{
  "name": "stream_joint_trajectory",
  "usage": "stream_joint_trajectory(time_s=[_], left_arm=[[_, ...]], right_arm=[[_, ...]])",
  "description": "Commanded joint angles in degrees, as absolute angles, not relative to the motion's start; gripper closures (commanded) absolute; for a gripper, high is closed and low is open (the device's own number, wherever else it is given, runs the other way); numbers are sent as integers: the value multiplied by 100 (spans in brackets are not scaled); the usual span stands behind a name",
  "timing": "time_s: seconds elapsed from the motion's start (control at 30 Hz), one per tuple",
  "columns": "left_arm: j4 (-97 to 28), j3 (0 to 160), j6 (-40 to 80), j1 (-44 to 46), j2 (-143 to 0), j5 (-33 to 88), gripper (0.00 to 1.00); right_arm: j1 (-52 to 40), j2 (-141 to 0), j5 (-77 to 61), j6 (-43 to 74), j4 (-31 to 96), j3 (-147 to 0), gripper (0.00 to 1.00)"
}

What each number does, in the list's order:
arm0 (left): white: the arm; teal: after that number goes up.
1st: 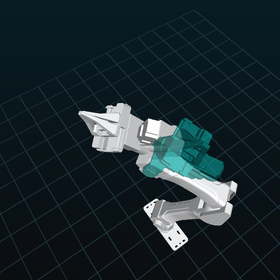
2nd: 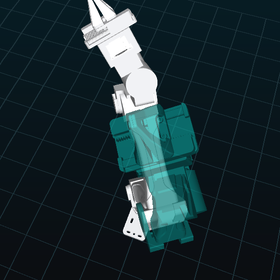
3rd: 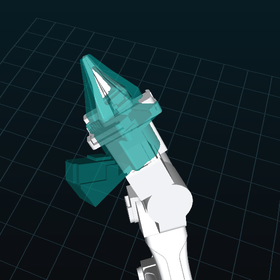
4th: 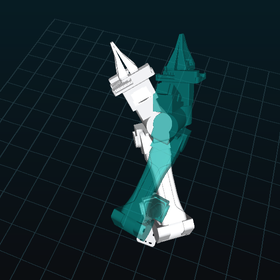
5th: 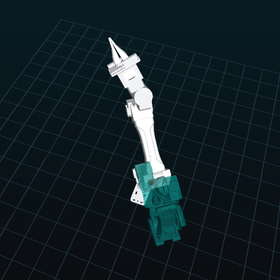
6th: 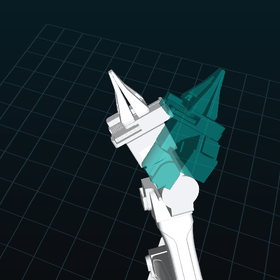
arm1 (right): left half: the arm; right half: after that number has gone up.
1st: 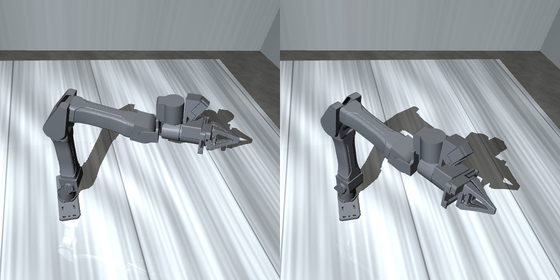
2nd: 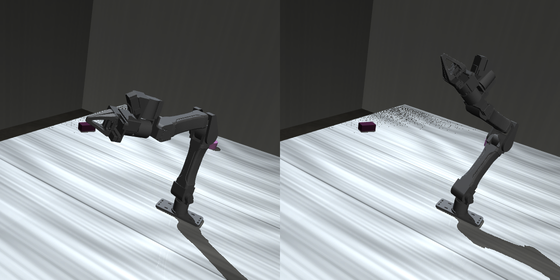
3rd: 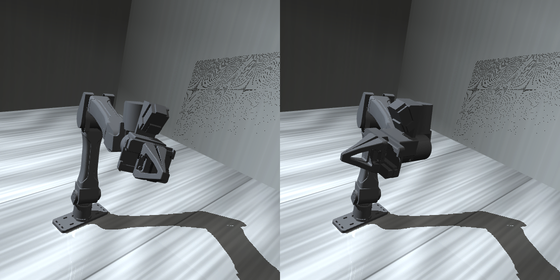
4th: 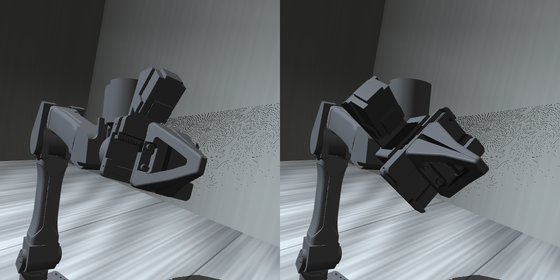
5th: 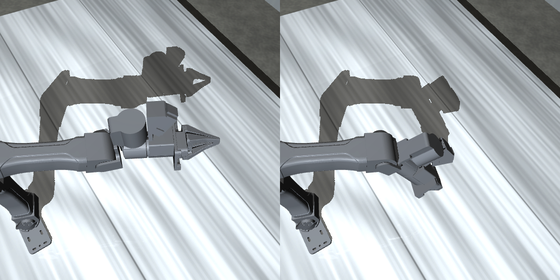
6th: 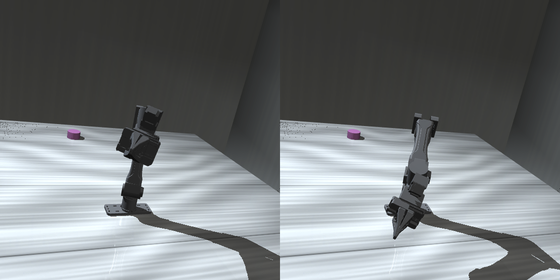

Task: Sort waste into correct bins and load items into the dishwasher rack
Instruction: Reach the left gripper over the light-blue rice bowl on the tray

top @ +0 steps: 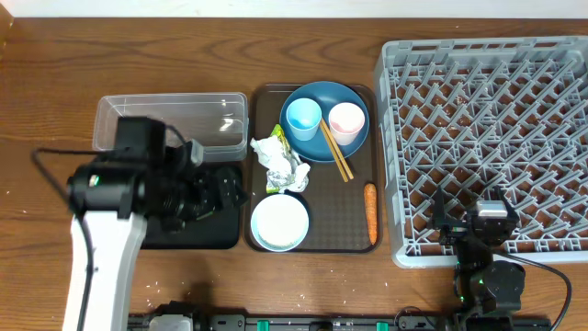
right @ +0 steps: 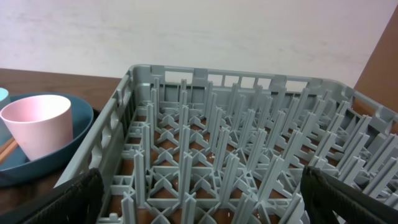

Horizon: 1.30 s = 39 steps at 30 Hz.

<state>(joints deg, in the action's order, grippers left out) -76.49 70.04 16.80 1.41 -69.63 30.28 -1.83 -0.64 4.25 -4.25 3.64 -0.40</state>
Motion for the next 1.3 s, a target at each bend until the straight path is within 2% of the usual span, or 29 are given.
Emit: stream_joint_trajectory(time_s=[0.0,0.03,0.17,0.27,0.43,0.5,0.57,0.6,0.63,0.67,0.73,0.77,0.87,0.9,1.0,1.27], left_arm=[[-7677,7037,1839,390,-7150,2880,11],[-7638,7035,1883,565,-7146,2698,15],[-7417,7035,2652,1503,-7013,1594,17],[-7046,7035,3024,2405,-6989,961,23],[-6141,6864,3332,3706,-7142,364,31],[-5898,6838,3328,4095,-7275,169,37],[-5767,6838,3308,4324,-7371,161,38],[-5664,6838,3308,4388,-7400,161,31],[-5559,6838,3308,4410,-7419,137,10],[-5468,6838,3308,4412,-7430,60,2],[-5411,6838,3310,4407,-7443,-110,2],[-5408,6838,3312,4407,-7450,-189,5],[-5443,6834,3341,4414,-7505,-217,42],[-5483,6834,3404,4418,-7540,-217,49],[-5557,6816,3640,4501,-7701,-220,53],[-5402,6761,3675,4772,-8663,-222,52]], right_arm=[[-148,-38,403,-480,388,-32,1],[-148,-38,403,-480,390,-32,1],[-145,-38,403,-480,388,-32,1],[-145,-38,403,-480,390,-32,2],[-148,-38,403,-480,388,-32,1],[-148,-38,403,-480,390,-32,1],[-145,-38,403,-480,388,-32,1],[-148,-38,403,-480,388,-32,1],[-148,-38,403,-480,388,-32,1],[-145,-38,403,-480,388,-32,1],[-148,-38,403,-480,388,-32,1],[-148,-38,403,-480,388,-32,1],[-148,-38,403,-480,388,-32,1],[-148,-38,403,-480,388,-32,1],[-148,-38,403,-480,388,-32,1],[-148,-38,403,-480,388,-32,1]])
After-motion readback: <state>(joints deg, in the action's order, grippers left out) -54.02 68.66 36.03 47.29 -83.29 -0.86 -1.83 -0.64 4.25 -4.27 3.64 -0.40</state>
